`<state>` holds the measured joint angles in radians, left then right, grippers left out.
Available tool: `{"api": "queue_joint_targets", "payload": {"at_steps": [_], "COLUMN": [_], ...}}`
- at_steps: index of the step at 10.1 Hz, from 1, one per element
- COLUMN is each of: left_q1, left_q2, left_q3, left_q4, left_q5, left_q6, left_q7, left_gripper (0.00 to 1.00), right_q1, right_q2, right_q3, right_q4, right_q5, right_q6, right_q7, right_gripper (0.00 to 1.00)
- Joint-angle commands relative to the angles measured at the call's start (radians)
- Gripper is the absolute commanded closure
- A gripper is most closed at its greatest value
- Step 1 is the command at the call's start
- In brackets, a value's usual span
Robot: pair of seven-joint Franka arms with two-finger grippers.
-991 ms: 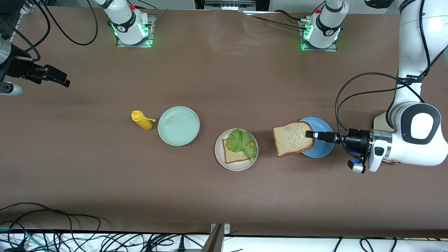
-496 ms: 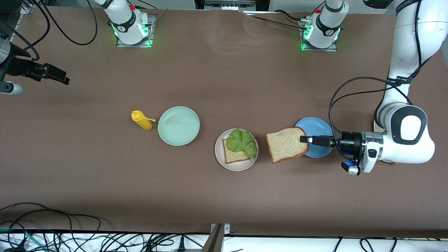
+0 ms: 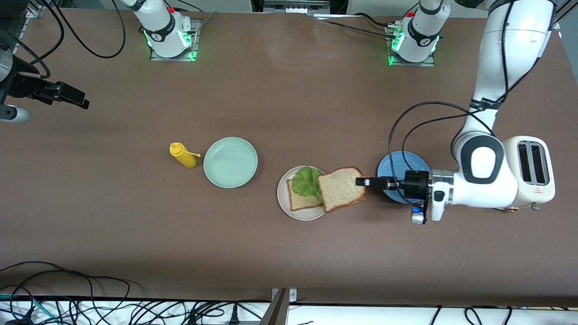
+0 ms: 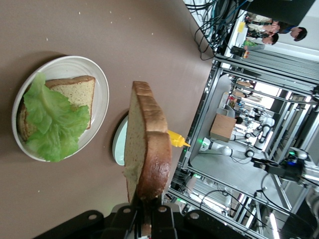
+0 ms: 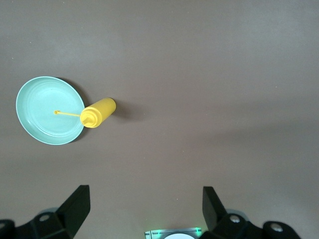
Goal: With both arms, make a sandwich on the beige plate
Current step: 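Lower the bread slice with the left gripper onto the lettuce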
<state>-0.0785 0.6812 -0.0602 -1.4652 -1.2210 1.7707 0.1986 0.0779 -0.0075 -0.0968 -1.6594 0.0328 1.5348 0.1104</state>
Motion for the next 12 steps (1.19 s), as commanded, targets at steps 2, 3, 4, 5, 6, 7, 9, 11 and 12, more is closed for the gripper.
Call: {"api": "queue_joint_targets", "payload": {"at_steps": [2,3,4,5,6,7,9,11,12], "left_q1": [-0.082,-0.101,-0.115,-0.134,-0.141,-0.154,-0.162,-0.181,-0.184], "left_q2": [-0.011,-0.011,-0.011,-0.009,-0.009,-0.008,0.007,0.020,0.020], "left_q3": [0.008,0.008,0.008,0.008,0.008,0.007,0.008,0.008,0.008], "left_q4": [-0.067,-0.078,-0.093,-0.107,-0.128,-0.136,-0.138,-0.142,-0.147], "left_q5": [-0.038,-0.041,-0.058,-0.089,-0.112,-0.123,-0.120,-0.120,-0.120], "left_q6": [0.143,0.176,0.209,0.220,0.249,0.262,0.280,0.292,0.294], "left_q7": [0.025,0.025,0.027,0.050,0.079,0.097,0.100,0.114,0.114], "left_gripper": [1.00,1.00,1.00,1.00,1.00,1.00,1.00,1.00,1.00], "right_q1": [-0.001,-0.001,-0.001,-0.001,-0.001,-0.003,-0.001,0.002,0.000], "right_q2": [0.014,0.014,0.014,0.014,0.015,0.015,0.015,0.015,0.017], "right_q3": [-0.001,-0.001,-0.003,-0.003,-0.003,-0.003,-0.003,0.002,0.000], "right_q4": [0.032,0.032,0.030,0.032,0.030,0.030,0.032,0.033,0.032], "right_q5": [0.021,0.021,0.022,0.022,0.029,0.029,0.030,0.053,0.055], "right_q6": [-0.025,-0.025,-0.027,-0.027,-0.027,-0.028,-0.028,-0.028,-0.028], "right_q7": [-0.006,-0.006,-0.006,-0.006,-0.006,-0.006,-0.006,-0.006,-0.008], "right_gripper": [0.00,0.00,0.00,0.00,0.00,0.00,0.00,0.00,0.00]}}
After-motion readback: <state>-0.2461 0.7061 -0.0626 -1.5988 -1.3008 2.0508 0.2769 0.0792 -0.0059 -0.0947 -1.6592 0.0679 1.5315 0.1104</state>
